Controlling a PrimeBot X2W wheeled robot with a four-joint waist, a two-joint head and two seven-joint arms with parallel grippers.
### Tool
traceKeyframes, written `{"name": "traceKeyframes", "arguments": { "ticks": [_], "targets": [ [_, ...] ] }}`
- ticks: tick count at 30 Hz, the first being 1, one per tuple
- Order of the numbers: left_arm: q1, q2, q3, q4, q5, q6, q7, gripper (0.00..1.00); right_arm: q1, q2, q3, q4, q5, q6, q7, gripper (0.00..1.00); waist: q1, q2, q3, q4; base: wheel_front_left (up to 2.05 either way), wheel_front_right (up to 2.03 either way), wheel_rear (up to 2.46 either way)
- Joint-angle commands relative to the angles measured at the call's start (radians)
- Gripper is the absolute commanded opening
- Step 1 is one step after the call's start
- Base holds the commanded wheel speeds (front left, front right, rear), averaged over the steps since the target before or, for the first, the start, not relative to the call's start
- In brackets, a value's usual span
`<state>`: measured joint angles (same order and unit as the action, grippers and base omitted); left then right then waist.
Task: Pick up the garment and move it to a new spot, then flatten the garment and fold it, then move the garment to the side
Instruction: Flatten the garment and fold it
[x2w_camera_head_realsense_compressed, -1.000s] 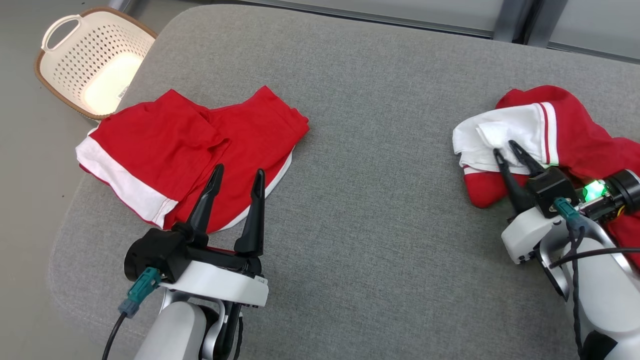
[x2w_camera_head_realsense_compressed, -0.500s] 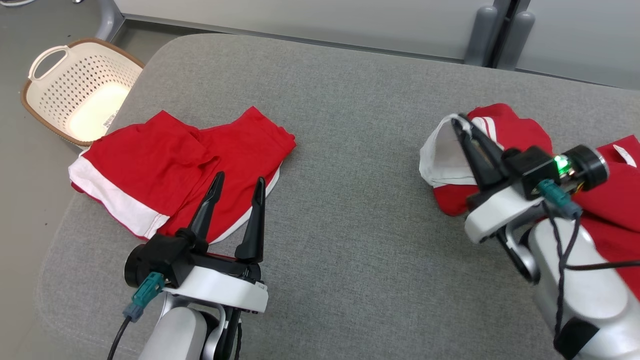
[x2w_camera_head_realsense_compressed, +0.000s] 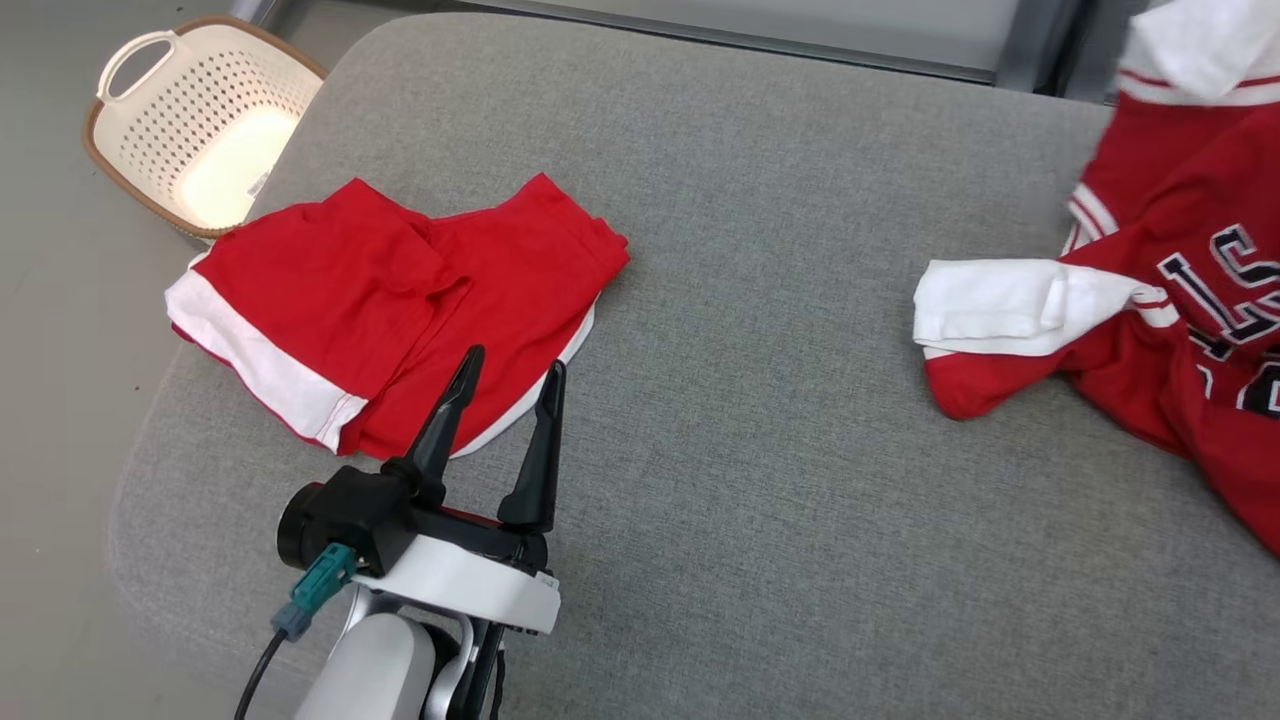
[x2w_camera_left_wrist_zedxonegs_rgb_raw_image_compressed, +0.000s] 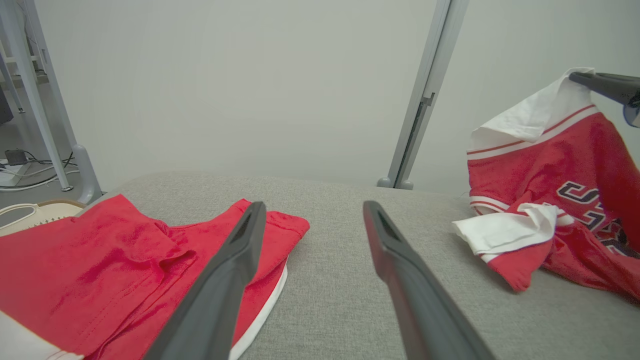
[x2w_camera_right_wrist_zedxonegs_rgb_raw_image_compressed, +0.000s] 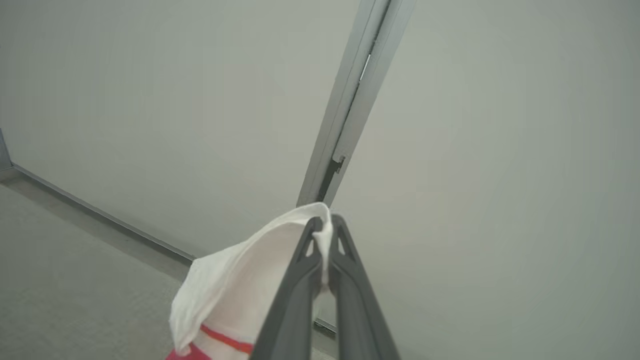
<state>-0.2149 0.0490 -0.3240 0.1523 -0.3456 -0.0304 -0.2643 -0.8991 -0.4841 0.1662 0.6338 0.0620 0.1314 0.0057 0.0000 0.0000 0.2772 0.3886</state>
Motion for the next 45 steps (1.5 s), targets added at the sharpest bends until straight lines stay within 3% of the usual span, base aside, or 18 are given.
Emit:
{"name": "traceKeyframes", "arguments": {
  "ticks": [1,8,17,27,36,45],
  "targets": [
    [-0.025,0.003,-0.002,0.000,-0.007,-0.004,0.000,1.00,-0.042,-0.030,-0.030,0.053,-0.036,-0.001,0.013,1.00,0.0000,0.0000,0.018,0.016,0.00,0.00,0.00],
    [-0.042,0.002,0.006,-0.003,-0.017,0.010,0.000,1.00,-0.125,0.004,-0.096,0.210,-0.117,-0.001,-0.051,1.00,0.0000,0.0000,0.031,0.014,0.00,0.00,0.00],
    [-0.040,0.003,0.051,0.004,0.015,0.002,0.000,1.00,-0.036,0.106,-0.026,0.239,-0.058,-0.001,-0.218,1.00,0.0000,0.0000,-0.024,-0.078,0.00,0.00,0.00],
    [-0.008,0.003,0.100,0.008,0.042,-0.010,0.000,1.00,0.239,0.185,0.001,0.022,0.058,-0.001,-0.271,1.00,0.0000,0.0000,-0.096,-0.210,0.00,0.00,0.00],
    [0.028,0.003,0.122,0.017,0.055,-0.015,0.000,1.00,0.613,0.327,-0.128,-0.292,0.039,-0.001,-0.272,1.00,0.0000,0.0000,-0.116,-0.287,0.00,0.00,0.00],
    [-0.014,0.003,0.113,0.073,0.090,-0.047,0.000,1.00,0.677,0.393,-0.174,-0.390,-0.002,-0.001,-0.272,1.00,0.0000,0.0000,-0.079,-0.366,0.00,0.00,0.00]
  ]
}}
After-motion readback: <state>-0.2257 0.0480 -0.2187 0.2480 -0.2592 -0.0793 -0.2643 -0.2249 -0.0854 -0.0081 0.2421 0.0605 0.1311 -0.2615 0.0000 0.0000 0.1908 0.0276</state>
